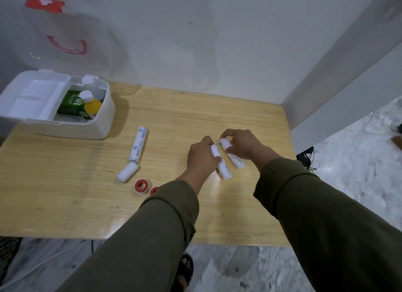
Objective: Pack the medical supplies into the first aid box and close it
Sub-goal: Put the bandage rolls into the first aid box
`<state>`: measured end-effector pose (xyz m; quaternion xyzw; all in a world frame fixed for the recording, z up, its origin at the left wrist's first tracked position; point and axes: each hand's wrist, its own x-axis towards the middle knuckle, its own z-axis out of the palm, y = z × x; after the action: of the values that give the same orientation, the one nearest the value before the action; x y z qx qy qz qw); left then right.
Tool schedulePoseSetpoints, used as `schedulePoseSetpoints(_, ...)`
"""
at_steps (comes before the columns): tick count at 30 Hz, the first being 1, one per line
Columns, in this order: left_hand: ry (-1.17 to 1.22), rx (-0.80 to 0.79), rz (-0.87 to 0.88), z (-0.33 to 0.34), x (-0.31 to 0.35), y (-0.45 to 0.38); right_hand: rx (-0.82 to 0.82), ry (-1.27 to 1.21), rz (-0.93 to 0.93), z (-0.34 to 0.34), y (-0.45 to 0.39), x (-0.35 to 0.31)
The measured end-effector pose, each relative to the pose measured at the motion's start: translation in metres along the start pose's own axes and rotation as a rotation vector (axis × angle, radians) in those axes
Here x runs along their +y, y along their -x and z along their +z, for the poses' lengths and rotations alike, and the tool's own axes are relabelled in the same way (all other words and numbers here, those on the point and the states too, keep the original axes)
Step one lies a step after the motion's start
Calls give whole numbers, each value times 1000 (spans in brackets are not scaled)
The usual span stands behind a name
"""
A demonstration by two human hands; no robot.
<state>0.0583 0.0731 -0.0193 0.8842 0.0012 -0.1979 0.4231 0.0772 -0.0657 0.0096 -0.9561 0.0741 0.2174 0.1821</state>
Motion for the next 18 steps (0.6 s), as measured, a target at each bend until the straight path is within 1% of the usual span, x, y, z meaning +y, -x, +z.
schedulePoseSetpoints(3,64,36,24,-3,0,0,27,-26,8,-2,3,2)
schedulePoseSetpoints(6,161,72,66,-12,-1,0,76,-109,7,-8,8,1)
schedulePoseSetpoints(9,192,81,120,-30,3,-2,144,-193,-40,-17,14,-6)
schedulePoseSetpoints(14,140,119,251,-86,13,-5,233,-303,-101,-33,20,-38)
schedulePoseSetpoints(18,94,196,327,-145,17,-6,322,-316,-170,-47,21,-82)
